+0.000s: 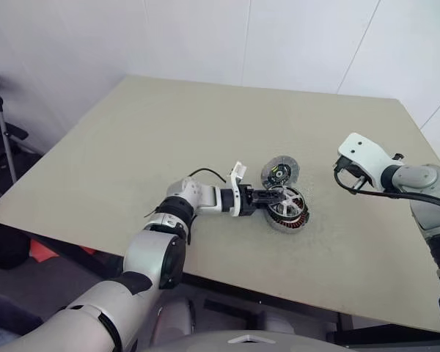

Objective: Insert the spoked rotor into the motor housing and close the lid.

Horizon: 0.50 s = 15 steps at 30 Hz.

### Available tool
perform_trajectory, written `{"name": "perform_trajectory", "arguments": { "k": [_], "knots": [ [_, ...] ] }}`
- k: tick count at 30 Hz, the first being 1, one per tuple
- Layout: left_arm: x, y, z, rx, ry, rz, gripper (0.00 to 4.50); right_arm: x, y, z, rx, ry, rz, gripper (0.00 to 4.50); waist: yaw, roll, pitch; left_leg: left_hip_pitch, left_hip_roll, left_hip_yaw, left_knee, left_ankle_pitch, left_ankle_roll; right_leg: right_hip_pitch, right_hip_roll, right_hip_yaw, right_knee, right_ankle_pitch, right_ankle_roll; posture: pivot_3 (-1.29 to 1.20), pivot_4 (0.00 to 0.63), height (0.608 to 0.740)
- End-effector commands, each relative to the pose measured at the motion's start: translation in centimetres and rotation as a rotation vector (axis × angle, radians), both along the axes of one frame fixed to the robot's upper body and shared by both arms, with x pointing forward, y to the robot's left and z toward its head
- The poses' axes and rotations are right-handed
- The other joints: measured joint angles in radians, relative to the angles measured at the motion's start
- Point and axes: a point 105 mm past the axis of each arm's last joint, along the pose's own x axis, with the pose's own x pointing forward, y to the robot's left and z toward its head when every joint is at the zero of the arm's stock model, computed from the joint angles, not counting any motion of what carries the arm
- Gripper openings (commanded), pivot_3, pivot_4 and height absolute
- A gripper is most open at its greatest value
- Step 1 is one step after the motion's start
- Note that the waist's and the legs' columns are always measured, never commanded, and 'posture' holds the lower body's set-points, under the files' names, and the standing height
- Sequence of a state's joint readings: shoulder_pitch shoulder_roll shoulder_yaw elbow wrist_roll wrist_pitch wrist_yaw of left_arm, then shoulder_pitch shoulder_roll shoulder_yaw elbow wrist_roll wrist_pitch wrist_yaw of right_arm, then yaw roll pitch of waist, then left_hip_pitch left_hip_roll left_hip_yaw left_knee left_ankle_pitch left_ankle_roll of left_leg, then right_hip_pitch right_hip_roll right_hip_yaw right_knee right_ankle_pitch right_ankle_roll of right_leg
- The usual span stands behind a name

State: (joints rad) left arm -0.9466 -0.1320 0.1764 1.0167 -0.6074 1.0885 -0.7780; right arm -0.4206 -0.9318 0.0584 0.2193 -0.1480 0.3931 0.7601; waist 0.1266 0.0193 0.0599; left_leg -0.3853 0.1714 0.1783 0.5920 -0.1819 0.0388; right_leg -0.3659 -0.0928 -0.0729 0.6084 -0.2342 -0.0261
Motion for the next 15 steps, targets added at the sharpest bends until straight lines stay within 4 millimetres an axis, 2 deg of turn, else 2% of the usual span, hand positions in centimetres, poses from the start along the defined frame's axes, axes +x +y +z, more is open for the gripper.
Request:
{"name": "perform_trajectory", "arguments": {
  "k": [1,15],
  "knots": [
    [-0.8,-2.5,3.0,-0.088,-0.052,-0.076,1.16,0.3,0.7,1.6,0.001,-0.061,0.028,0.0,0.0,0.0,0.0,0.0,0.0,0.0,0.0,0.0,0.0,0.0,0.0,0.0,0.0,0.0,0.0,0.0,0.0,0.74],
    [-0.9,-3.9,1.1,0.004,-0.058,-0.056,1.16,0.2,1.2,1.2,-0.001,-0.053,0.047,0.0,0.0,0.0,0.0,0.0,0.0,0.0,0.0,0.0,0.0,0.001,0.0,0.0,-0.001,0.0,0.0,0.0,0.0,0.74]
  ]
}}
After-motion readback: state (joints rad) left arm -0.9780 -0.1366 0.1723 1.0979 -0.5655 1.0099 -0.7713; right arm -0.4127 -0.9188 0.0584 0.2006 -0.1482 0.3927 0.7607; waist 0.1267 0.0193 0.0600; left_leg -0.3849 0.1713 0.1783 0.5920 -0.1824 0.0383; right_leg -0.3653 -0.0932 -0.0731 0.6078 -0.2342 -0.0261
